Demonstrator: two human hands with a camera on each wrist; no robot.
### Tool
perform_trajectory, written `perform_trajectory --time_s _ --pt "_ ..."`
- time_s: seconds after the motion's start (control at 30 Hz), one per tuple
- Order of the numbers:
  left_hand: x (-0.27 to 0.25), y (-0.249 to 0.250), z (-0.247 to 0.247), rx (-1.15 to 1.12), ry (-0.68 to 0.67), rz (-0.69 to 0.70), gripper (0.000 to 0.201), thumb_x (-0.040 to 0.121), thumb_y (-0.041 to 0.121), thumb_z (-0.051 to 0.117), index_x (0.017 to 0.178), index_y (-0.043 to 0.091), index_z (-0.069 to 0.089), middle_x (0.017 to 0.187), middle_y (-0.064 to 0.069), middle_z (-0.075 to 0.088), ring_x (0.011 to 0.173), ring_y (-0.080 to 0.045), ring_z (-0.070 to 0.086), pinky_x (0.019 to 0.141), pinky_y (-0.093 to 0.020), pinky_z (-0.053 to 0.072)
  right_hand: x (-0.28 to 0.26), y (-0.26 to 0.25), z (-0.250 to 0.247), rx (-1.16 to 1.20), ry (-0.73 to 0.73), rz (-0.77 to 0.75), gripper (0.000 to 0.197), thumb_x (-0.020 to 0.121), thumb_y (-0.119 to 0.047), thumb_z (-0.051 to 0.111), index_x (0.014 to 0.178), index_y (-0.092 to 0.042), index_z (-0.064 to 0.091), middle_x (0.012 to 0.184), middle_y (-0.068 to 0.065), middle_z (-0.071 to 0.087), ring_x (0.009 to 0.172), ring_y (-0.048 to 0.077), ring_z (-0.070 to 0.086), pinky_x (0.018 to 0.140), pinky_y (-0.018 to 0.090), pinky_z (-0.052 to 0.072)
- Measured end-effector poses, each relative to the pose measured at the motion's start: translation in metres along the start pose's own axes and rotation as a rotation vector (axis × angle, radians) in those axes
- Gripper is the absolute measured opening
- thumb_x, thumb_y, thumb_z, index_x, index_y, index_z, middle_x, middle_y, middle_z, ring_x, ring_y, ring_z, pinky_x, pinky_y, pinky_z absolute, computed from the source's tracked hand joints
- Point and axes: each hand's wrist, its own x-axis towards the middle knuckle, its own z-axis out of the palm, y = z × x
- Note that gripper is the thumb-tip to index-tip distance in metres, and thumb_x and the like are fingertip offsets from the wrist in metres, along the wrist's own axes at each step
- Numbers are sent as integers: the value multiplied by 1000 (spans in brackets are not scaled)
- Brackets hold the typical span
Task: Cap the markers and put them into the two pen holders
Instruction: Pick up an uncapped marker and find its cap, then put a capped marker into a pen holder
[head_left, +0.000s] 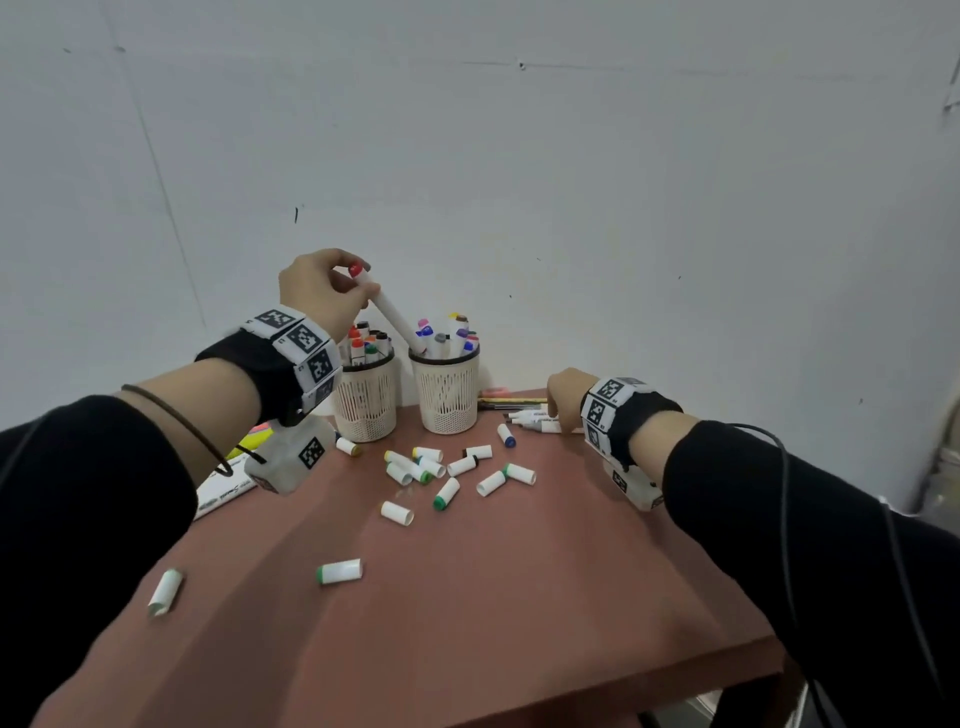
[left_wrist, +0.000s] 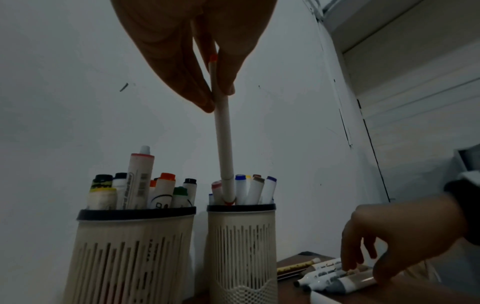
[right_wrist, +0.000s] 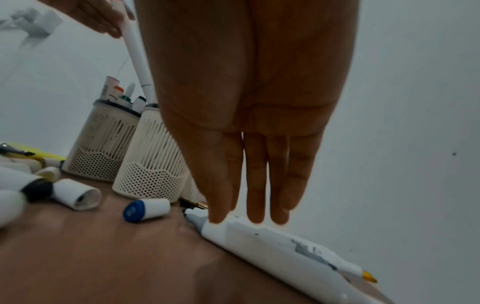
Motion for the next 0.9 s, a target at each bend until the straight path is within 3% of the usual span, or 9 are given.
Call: perform_trajectory --time_s 0.1,0.27,0.33,0.43,0.5,0.57,0.63,0.77,0.9 --pt "8 -3 9 52 -80 33 17 83 15 69 100 17 68 74 -3 68 65 -7 63 56 -14 45 11 2 3 -72 -28 -8 29 84 -7 64 113 -2 65 113 13 67 102 27 64 89 34 53" --pt "15 -9 26 61 -126 51 25 81 12 71 106 17 68 75 -5 68 63 -7 61 57 -16 45 20 2 4 -131 -56 -10 21 82 -6 66 103 -3 66 105 11 68 94 25 65 83 31 53" --pt "14 -13 35 76 -151 51 21 79 13 73 100 13 69 71 -4 67 59 -5 60 57 -17 48 19 3 8 -149 -17 -4 16 85 -23 66 79 -10 58 84 6 63 75 22 61 71 30 51" --pt "2 -23 51 128 -232 39 23 84 18 70 107 12 70 80 -10 71 70 -18 67 73 -28 55 11 4 16 -140 24 0 44 87 -50 56 63 -17 40 62 -1 46 51 14 43 52 25 39" --pt "-4 -32 59 146 -254 20 28 88 20 65 115 10 67 86 -14 72 81 -24 69 85 -33 53 7 0 8 -103 -42 34 33 85 -40 64 71 -11 57 67 2 57 57 18 53 55 25 45" --pt "-5 -37 64 207 -275 0 29 90 23 63 116 11 67 88 -15 72 85 -25 69 84 -35 53 3 -4 -4 -35 -108 22 24 79 -20 73 96 -4 69 86 7 66 75 21 60 66 26 50" --pt "-5 -36 65 251 -328 -45 28 91 23 62 115 11 68 88 -15 72 83 -23 68 78 -30 53 -1 -6 -14 91 -105 4 31 78 -13 73 107 -3 67 84 5 62 74 18 57 61 22 46" --pt "-10 -30 62 389 -456 -54 26 92 22 60 113 8 68 101 -11 71 92 -19 65 71 -19 44 -13 -6 -28 458 -33 -23 30 79 -10 73 108 -7 67 70 -3 59 57 7 56 44 14 42" --pt "-18 -29 55 419 -459 -39 27 86 18 66 111 9 69 103 -12 71 97 -21 65 77 -24 45 -38 -7 -39 861 33 -66 22 80 -4 69 102 -3 66 79 6 65 64 11 62 54 15 49"
